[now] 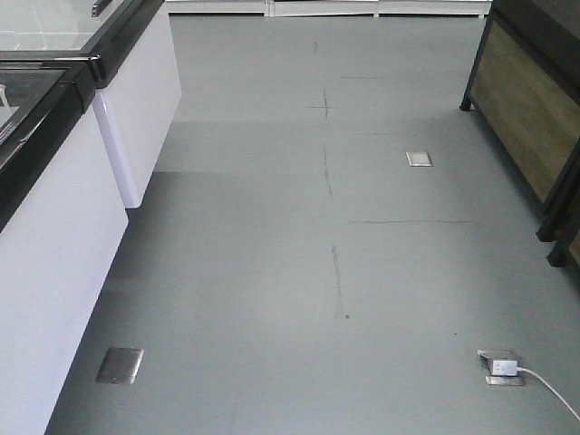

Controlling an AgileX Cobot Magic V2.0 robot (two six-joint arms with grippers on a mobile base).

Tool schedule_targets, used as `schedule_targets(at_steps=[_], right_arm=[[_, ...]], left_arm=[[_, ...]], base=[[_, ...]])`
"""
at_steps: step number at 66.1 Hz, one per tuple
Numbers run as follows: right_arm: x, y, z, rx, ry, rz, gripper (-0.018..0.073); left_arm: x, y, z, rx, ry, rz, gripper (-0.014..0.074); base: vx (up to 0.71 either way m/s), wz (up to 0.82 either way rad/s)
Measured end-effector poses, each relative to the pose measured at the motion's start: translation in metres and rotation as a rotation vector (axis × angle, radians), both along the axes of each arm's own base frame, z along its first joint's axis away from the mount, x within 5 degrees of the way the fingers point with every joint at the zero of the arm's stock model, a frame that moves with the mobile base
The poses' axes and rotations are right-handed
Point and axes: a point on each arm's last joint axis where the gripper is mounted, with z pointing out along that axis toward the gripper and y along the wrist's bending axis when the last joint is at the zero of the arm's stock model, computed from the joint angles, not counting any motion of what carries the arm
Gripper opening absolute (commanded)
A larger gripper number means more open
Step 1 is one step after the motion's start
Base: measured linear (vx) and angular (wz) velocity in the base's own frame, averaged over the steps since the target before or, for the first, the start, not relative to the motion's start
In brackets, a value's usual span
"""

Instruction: Left arm holds basket, right arm returns cookies

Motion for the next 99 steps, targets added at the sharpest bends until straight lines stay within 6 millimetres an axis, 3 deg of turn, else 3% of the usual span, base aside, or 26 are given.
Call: schedule_targets(at_steps=[15,24,33,44,63,70,99], right_arm=[[0.0,0.0,0.0,0.0,0.0,0.0,-0.0003],[0.0,0.0,0.0,0.0,0.0,0.0,-0.0003],[0.0,0.0,0.0,0.0,0.0,0.0,-0.0003],[0.0,0.0,0.0,0.0,0.0,0.0,-0.0003],[0.0,0.0,0.0,0.0,0.0,0.0,-0.0003],[0.0,0.0,0.0,0.0,0.0,0.0,-0.0003],[0.0,0.0,0.0,0.0,0.0,0.0,-0.0003]], left_arm=[[0.015,-0.076,0.027,0.077,-0.048,-0.252,-0.0003],[0.015,-0.129,0.033,0.166,-0.01,-0.372,-0.0003],[0.001,-0.181,0.016,0.198,0.039,-0.485,-0.0003],[-0.025,-0.226,-0.027,0.156,0.059,-0.572,-0.0003],[-0.06,-0.274,-0.107,0.092,0.156,-0.754,-0.0003],[-0.071,-0.29,-0.125,0.097,0.19,-0.82,-0.0003],[-0.096,-0.344,-0.152,0.199,0.226,-0.964,-0.0003]], base=[[0.0,0.0],[0.0,0.0],[0.0,0.0],[0.0,0.0],[0.0,0.0],[0.0,0.0],[0.0,0.0]])
